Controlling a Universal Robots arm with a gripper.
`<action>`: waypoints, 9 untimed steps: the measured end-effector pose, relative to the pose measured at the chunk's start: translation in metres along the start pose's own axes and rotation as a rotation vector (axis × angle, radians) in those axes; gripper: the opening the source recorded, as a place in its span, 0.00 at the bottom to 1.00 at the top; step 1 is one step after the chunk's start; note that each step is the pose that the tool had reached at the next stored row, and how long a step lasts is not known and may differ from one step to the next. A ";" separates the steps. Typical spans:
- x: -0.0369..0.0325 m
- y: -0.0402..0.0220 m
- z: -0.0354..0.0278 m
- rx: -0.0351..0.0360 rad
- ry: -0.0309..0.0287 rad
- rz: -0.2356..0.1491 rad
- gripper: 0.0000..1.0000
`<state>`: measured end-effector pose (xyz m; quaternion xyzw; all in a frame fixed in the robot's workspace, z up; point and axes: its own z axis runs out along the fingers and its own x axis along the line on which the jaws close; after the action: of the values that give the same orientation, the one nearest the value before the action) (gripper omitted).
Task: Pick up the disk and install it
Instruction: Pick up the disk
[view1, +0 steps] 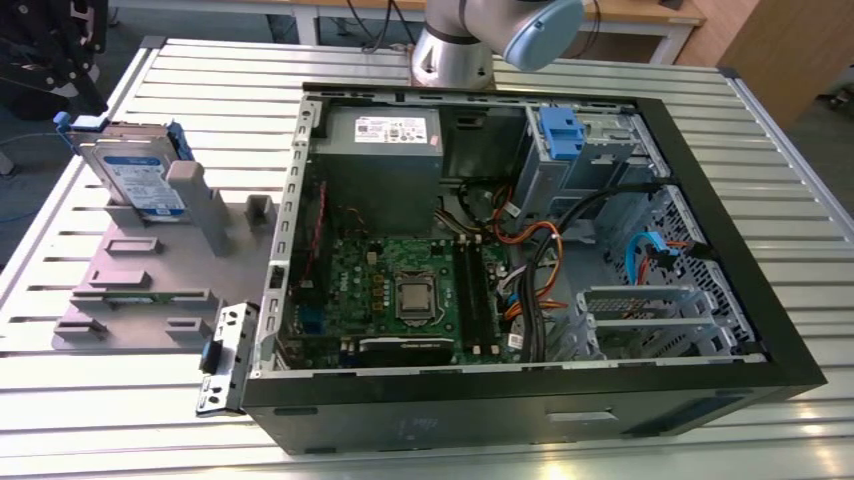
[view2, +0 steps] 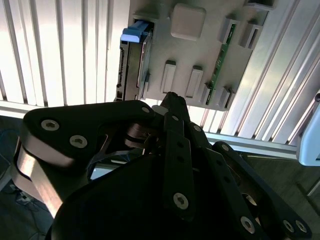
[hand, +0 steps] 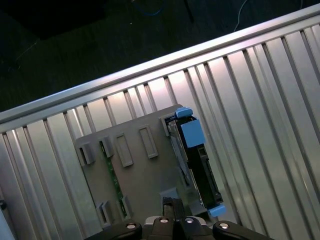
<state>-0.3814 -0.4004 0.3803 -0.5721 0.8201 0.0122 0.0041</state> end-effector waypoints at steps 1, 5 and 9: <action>0.0000 0.0000 0.0000 0.0000 0.0000 -0.001 0.11; 0.0000 0.0000 0.0000 0.0000 0.0000 -0.003 0.11; 0.0000 0.0000 0.0000 -0.0001 0.0000 -0.006 0.11</action>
<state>-0.3814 -0.4004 0.3802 -0.5745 0.8184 0.0123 0.0041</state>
